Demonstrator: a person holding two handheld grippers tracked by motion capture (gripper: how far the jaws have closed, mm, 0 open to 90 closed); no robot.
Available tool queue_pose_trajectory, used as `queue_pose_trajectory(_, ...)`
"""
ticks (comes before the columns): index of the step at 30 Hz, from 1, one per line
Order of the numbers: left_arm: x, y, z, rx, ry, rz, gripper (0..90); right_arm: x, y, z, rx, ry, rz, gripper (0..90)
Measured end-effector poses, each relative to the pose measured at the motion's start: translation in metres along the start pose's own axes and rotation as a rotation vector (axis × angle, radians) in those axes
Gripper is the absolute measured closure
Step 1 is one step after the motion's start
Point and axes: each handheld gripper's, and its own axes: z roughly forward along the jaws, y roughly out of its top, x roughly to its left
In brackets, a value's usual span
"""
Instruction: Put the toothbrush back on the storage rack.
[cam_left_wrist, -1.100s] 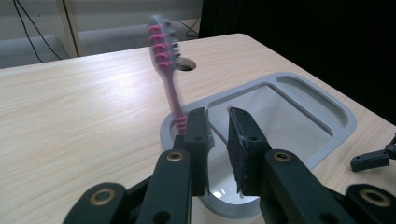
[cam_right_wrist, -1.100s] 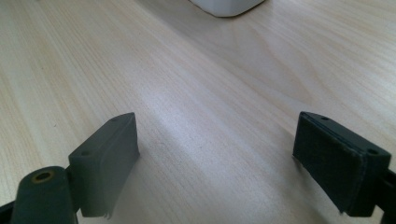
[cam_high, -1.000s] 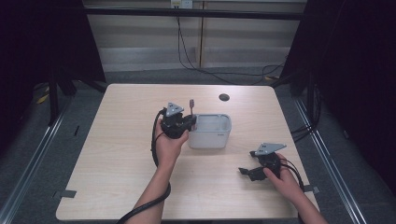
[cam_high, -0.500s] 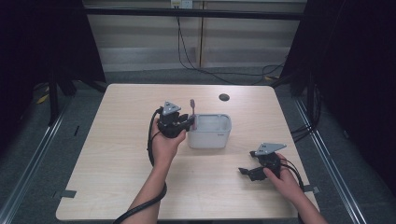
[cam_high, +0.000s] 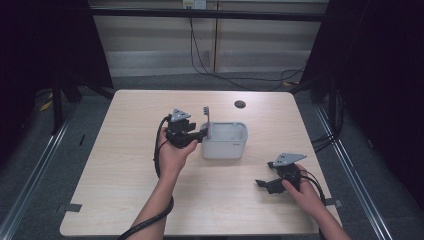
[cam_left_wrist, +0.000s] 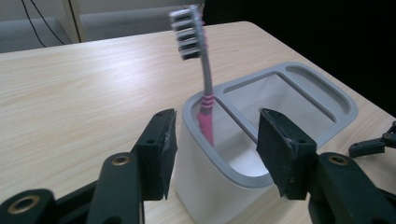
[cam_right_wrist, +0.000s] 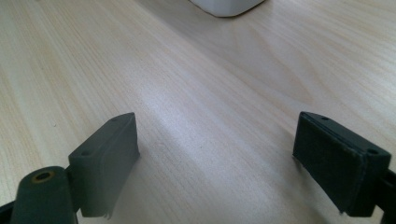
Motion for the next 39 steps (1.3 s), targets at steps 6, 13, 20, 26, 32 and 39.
queue_pose_trajectory(6, 0.000, 0.001, 0.001, 0.019, -0.010, 0.001, 38.2, 0.000, 0.000, 0.000, 0.000, 0.000, -0.001, 13.5)
queue_pose_trajectory(13, 0.003, 0.000, -0.001, 0.037, -0.028, -0.002, 33.9, 0.000, 0.000, 0.000, 0.000, 0.000, 0.000, 13.5)
queue_pose_trajectory(20, 0.007, -0.001, -0.006, 0.044, -0.043, -0.004, 31.1, 0.000, 0.000, 0.000, 0.000, 0.000, -0.001, 13.5)
queue_pose_trajectory(26, 0.011, -0.003, -0.010, 0.058, -0.057, -0.001, 28.5, 0.000, 0.000, 0.000, 0.000, 0.000, -0.001, 13.5)
queue_pose_trajectory(32, 0.013, -0.005, -0.013, 0.059, -0.062, -0.003, 28.1, 0.000, 0.000, 0.000, 0.000, 0.000, -0.001, 13.5)
queue_pose_trajectory(39, 0.016, -0.006, -0.019, 0.057, -0.071, 0.008, 25.4, 0.000, 0.000, 0.000, 0.000, 0.000, -0.001, 13.5)
